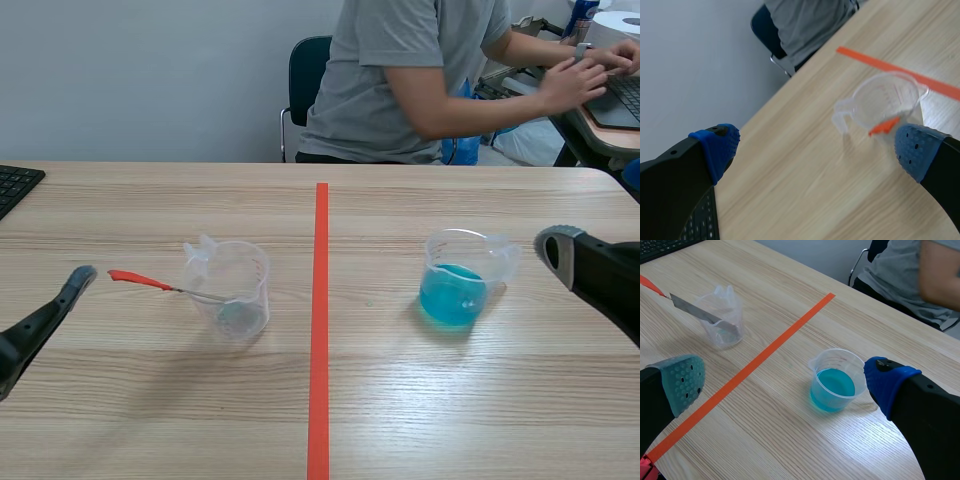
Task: Do the redox reaction experiment.
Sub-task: 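Return to the home posture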
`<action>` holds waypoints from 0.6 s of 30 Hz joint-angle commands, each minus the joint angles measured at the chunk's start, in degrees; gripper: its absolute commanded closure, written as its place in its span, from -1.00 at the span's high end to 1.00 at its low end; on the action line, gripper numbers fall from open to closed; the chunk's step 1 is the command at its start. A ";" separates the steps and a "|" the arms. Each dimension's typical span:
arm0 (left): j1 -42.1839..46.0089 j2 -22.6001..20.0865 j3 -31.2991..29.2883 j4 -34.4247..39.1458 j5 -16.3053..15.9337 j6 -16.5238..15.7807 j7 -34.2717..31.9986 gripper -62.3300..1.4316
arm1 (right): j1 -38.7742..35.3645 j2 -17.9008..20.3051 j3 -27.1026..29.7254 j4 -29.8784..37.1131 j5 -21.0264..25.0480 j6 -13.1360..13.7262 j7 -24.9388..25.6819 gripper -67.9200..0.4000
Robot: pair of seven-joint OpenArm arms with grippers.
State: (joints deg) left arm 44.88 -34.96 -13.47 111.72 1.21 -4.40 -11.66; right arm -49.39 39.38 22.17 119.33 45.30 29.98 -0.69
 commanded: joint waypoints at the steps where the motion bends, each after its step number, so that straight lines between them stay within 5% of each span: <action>1: -0.31 -0.33 -0.02 1.51 -0.39 0.31 0.55 1.00 | 0.66 -0.02 0.42 1.11 0.59 -0.20 0.63 1.00; 18: -0.28 -0.28 -0.04 1.92 -0.09 0.13 1.20 1.00 | 0.66 -0.02 0.42 1.11 0.57 -0.20 0.61 1.00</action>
State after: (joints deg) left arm 44.88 -34.94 -13.47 113.47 1.28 -4.58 -10.00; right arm -49.39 39.38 22.17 119.33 45.30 29.98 -0.69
